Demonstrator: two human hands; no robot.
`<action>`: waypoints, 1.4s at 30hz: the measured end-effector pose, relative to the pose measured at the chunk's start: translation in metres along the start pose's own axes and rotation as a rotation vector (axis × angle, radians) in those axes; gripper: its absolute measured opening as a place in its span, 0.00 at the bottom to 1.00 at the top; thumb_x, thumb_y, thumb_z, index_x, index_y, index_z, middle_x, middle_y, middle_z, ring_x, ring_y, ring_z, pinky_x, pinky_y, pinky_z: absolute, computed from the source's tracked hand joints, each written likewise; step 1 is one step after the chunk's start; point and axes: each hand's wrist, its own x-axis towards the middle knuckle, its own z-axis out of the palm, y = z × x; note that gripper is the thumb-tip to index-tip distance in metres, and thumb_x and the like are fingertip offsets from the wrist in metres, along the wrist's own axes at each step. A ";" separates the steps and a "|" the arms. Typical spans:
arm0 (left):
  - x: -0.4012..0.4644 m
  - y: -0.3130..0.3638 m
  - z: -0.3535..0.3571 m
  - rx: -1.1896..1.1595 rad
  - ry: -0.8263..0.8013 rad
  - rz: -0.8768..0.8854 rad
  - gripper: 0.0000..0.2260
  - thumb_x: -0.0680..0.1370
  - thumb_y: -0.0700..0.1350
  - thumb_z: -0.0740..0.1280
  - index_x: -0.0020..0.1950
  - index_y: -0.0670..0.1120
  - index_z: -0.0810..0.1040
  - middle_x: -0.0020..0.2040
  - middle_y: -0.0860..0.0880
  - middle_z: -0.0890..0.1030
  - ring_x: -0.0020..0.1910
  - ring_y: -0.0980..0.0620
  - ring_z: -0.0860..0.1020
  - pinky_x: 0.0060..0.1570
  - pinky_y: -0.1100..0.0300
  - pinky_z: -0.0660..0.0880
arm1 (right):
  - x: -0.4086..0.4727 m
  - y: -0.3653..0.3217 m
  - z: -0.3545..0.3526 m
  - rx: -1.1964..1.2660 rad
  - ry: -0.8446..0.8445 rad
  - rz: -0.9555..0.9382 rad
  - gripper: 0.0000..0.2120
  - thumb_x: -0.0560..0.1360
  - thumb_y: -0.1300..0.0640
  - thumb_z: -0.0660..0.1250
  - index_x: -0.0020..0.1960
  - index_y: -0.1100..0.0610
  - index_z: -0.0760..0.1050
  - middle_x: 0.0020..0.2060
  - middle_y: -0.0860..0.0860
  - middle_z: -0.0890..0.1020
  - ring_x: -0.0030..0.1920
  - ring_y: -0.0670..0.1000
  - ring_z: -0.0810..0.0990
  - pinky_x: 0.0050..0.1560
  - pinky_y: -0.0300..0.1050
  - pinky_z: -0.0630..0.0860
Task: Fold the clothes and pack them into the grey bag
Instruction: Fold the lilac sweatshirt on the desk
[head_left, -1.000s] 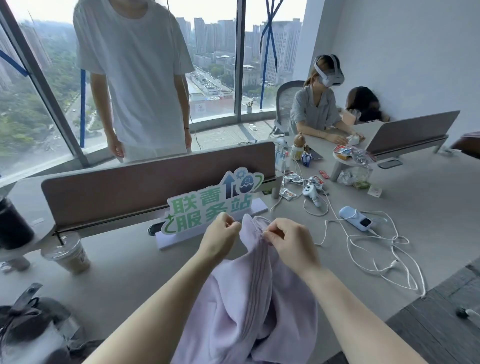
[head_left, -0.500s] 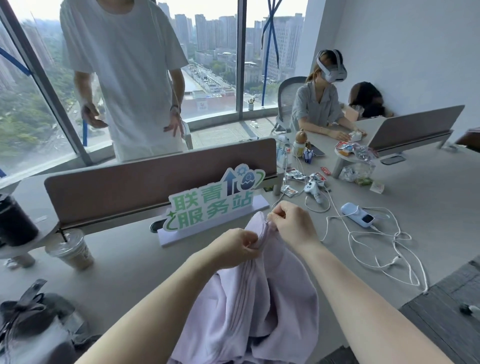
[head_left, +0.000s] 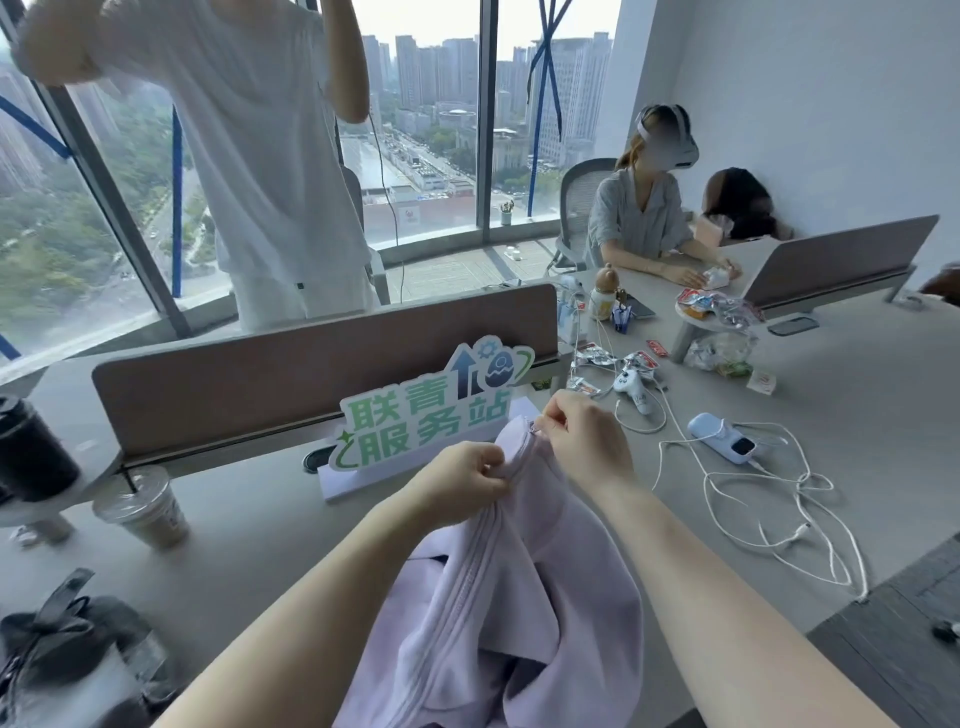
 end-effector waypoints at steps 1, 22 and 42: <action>0.000 -0.003 0.000 -0.002 0.016 -0.009 0.09 0.72 0.44 0.68 0.35 0.43 0.70 0.32 0.51 0.70 0.32 0.52 0.66 0.37 0.57 0.65 | -0.001 0.002 -0.002 0.009 -0.009 -0.043 0.08 0.75 0.56 0.69 0.39 0.58 0.74 0.37 0.49 0.77 0.38 0.52 0.73 0.38 0.44 0.63; 0.017 0.018 -0.001 -0.317 0.037 -0.131 0.15 0.76 0.45 0.69 0.29 0.47 0.76 0.24 0.54 0.71 0.25 0.55 0.67 0.25 0.66 0.63 | -0.055 -0.008 -0.005 0.116 -0.120 -0.553 0.05 0.72 0.58 0.71 0.38 0.55 0.77 0.39 0.45 0.80 0.43 0.47 0.81 0.42 0.41 0.76; -0.013 0.005 0.028 -0.006 0.056 -0.093 0.15 0.68 0.56 0.68 0.41 0.44 0.76 0.38 0.48 0.80 0.35 0.52 0.74 0.37 0.56 0.71 | -0.050 0.009 0.007 0.193 -0.064 0.044 0.08 0.74 0.57 0.70 0.38 0.55 0.74 0.32 0.48 0.83 0.37 0.51 0.81 0.40 0.47 0.76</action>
